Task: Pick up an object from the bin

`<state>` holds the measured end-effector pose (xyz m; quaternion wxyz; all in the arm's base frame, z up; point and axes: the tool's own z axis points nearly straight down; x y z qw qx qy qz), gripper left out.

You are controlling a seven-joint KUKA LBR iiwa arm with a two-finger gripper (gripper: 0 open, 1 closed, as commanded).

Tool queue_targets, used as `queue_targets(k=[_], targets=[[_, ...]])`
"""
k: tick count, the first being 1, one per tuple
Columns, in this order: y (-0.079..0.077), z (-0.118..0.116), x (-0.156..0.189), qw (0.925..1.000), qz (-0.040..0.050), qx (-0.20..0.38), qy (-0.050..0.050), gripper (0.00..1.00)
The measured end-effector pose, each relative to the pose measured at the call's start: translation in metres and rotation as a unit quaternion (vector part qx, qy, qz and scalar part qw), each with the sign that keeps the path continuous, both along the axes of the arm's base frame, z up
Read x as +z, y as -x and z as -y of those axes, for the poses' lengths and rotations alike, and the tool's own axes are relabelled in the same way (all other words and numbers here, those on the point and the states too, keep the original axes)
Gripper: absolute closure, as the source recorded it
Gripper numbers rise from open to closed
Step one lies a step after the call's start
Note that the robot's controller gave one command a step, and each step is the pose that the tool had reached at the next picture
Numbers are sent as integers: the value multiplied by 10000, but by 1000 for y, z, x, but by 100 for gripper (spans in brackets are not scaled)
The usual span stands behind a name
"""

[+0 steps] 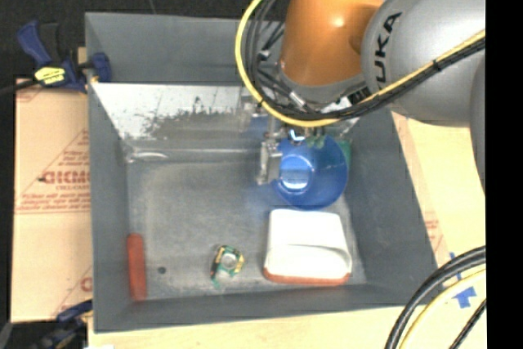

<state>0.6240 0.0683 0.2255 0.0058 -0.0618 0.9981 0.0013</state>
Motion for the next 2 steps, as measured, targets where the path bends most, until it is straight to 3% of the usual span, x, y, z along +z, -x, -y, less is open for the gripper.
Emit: queue_targets(k=[1, 2], targets=[[27, 18, -59, 9976, -65, -686, 6, 0], [14, 46, 3, 9889, 42, -1483, -33, 0]])
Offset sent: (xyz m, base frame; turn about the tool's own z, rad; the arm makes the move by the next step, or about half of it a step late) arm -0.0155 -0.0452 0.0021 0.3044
